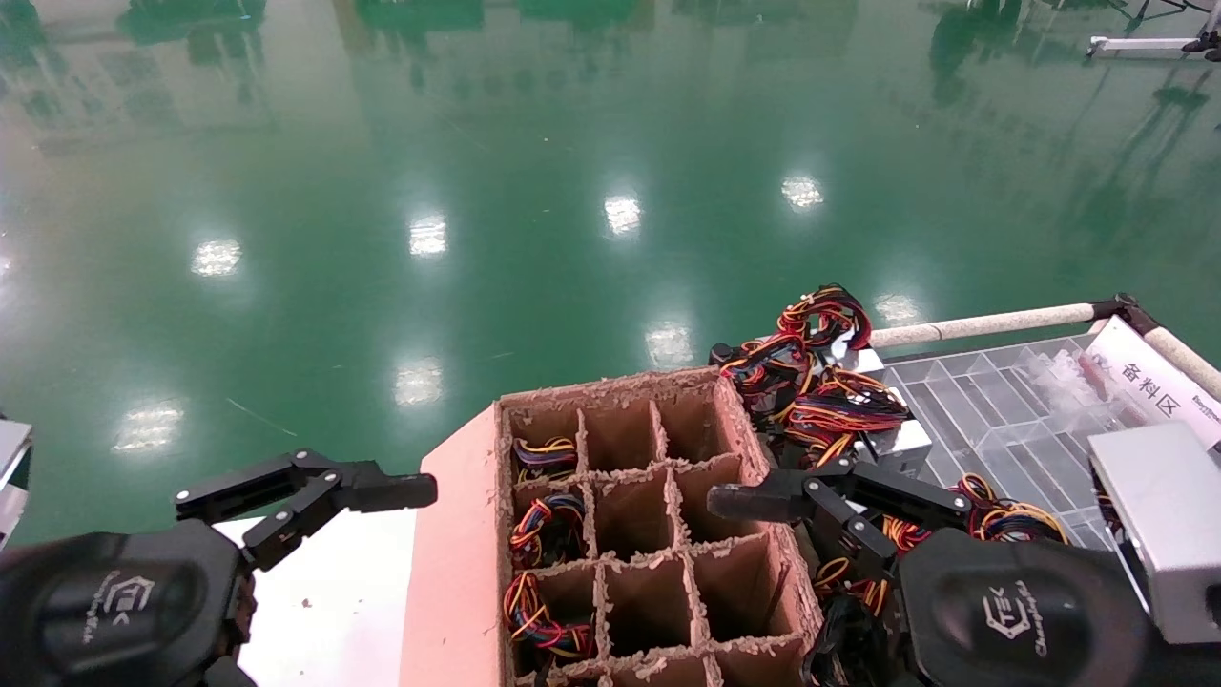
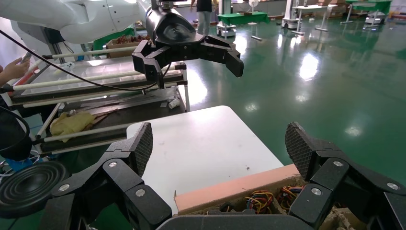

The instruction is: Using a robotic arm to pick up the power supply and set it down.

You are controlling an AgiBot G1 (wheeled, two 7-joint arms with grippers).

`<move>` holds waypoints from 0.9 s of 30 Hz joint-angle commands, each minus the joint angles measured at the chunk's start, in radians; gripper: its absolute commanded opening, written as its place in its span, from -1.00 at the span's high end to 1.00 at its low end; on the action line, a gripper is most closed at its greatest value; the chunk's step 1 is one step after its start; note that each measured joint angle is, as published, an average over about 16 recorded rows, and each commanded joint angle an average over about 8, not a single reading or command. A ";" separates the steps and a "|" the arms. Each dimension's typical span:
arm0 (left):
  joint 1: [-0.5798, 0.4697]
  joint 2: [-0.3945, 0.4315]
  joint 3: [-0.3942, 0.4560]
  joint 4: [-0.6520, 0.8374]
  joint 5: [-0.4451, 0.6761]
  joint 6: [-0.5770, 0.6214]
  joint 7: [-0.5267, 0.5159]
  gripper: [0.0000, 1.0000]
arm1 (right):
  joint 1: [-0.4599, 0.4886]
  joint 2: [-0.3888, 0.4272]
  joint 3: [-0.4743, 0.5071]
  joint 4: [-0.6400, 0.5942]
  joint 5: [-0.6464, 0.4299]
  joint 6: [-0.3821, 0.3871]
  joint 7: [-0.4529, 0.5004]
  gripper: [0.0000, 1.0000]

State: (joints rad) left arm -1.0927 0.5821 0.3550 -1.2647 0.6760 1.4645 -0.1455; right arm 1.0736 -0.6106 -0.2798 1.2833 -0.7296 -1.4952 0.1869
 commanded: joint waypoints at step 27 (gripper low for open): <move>0.000 0.000 0.000 0.000 0.000 0.000 0.000 1.00 | 0.000 0.000 0.000 0.000 0.000 0.000 0.000 -1.00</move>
State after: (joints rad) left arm -1.0927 0.5821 0.3550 -1.2647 0.6760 1.4645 -0.1455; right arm 1.0736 -0.6106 -0.2798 1.2833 -0.7296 -1.4952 0.1869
